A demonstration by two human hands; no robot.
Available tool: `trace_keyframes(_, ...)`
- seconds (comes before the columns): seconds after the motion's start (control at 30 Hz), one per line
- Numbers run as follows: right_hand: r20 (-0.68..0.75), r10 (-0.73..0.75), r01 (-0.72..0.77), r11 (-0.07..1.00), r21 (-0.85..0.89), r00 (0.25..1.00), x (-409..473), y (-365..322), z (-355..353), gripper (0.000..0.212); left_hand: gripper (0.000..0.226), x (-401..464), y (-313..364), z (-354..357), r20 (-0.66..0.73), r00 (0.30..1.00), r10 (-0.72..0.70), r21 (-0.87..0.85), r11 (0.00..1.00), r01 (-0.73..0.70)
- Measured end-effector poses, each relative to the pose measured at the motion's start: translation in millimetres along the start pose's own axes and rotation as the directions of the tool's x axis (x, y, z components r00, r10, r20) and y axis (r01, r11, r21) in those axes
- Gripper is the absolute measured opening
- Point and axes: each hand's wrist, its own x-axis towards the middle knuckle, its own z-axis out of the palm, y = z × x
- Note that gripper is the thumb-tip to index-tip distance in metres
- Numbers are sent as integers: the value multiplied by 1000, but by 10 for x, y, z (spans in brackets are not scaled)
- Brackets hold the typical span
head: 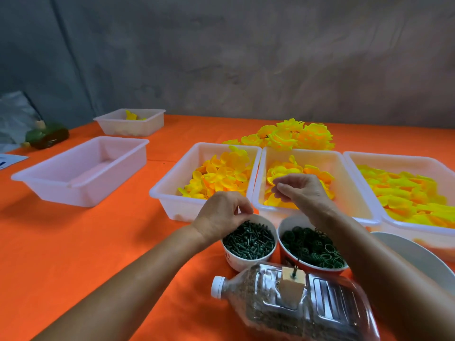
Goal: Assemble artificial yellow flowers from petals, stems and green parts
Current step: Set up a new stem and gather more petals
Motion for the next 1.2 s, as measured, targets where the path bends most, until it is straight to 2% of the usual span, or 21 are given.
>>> trace_keyframes(0.13, 19, -25, 25, 1000, 16, 1000, -132, -100, 28, 14, 16, -73, 18, 2, 136, 987, 88, 254, 960, -120)
trace_keyframes(0.23, 25, -12, 10, 999, 43, 1000, -247, -96, 24, 15, 24, -117, 33, 38, 206, 978, 34, 367, 924, -109)
trace_keyframes(0.33, -1, 4, -4, 996, 93, 1000, -320, -92, -15, 14, 31, -146, 24, 95, 207, 978, -32, 410, 910, -57)
trace_keyframes(0.67, -24, 13, -10, 995, 104, 1000, -365, -45, -30, 15, 32, -185, -44, 200, 126, 990, -61, 366, 931, 10)
trace_keyframes(1.1, -38, -1, 5, 994, 107, 999, -353, -17, 1, 15, 19, -220, -65, 219, 72, 995, -75, 297, 954, 50)
trace_keyframes(1.2, -39, 0, 4, 995, 102, 999, -354, -13, 2, 15, 15, -231, -58, 207, 35, 994, -100, 227, 970, 90)
